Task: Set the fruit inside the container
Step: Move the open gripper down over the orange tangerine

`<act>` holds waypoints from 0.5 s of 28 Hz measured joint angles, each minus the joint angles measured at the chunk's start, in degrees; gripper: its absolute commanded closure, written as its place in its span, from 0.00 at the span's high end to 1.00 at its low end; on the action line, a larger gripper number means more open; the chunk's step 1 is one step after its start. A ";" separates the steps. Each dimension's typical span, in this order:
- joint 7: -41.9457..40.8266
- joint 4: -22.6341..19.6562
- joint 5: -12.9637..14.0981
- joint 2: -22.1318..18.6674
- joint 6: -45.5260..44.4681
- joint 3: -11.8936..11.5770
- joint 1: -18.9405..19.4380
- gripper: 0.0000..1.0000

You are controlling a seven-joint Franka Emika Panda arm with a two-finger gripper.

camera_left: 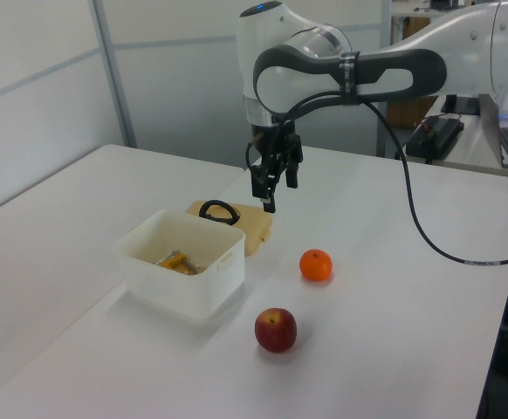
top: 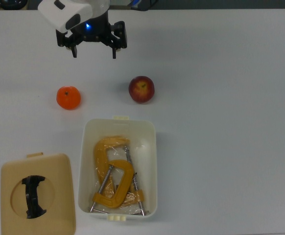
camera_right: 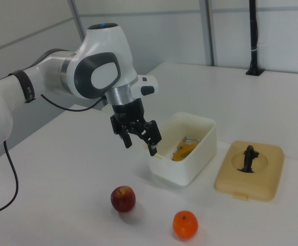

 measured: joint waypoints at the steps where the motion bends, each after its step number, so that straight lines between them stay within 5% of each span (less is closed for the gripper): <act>1: 0.00 0.00 0.00 0.00 0.00 -0.02 0.00 1.00; 9: -3.74 -1.54 -0.06 -0.05 0.00 -0.96 -2.31 1.00; 14: -4.46 -6.96 -0.06 -0.39 5.29 -1.11 -3.55 1.00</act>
